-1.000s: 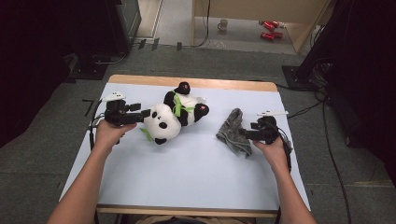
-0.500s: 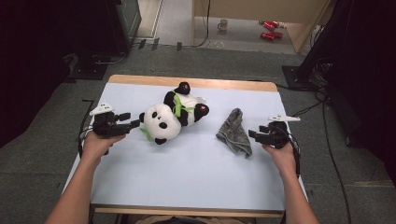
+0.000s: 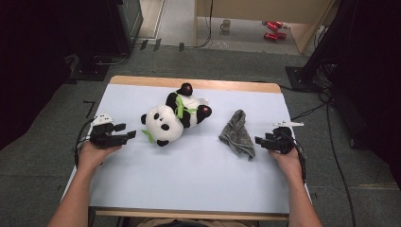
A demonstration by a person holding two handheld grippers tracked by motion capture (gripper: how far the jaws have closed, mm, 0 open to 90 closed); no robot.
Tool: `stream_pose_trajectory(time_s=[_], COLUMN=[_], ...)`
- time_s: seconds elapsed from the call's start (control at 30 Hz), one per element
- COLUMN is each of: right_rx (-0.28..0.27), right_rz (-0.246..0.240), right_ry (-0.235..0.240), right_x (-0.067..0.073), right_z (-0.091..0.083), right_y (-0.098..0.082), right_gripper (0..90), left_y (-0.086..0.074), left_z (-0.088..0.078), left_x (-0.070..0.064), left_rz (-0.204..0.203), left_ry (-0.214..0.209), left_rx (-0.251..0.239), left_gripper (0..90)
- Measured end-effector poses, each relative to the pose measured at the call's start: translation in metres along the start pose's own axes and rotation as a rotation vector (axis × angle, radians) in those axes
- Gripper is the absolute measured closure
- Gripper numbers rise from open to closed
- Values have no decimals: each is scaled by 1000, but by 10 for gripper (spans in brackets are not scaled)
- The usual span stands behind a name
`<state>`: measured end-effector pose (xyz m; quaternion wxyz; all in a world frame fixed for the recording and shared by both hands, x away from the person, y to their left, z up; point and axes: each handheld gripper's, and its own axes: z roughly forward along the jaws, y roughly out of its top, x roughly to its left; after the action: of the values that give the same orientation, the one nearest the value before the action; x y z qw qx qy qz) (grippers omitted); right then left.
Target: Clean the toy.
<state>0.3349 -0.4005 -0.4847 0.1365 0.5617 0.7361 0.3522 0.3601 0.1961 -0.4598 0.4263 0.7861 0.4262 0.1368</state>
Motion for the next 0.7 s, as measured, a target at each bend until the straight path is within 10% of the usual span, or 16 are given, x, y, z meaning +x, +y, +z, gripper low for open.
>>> stream_pose_trajectory(time_s=[0.5,0.7], right_rx=[-44,-77], right_rz=[-30,-107], right_ry=[-63,-80], right_x=[-10,-4], right_z=[2,6], right_y=[-8,-15], right_gripper=[473,359], left_y=[-15,-17], left_z=[14,18], left_x=[12,13], left_rz=[-13,-6], left_ry=[61,68], left_rx=[103,133], left_gripper=[388,382])
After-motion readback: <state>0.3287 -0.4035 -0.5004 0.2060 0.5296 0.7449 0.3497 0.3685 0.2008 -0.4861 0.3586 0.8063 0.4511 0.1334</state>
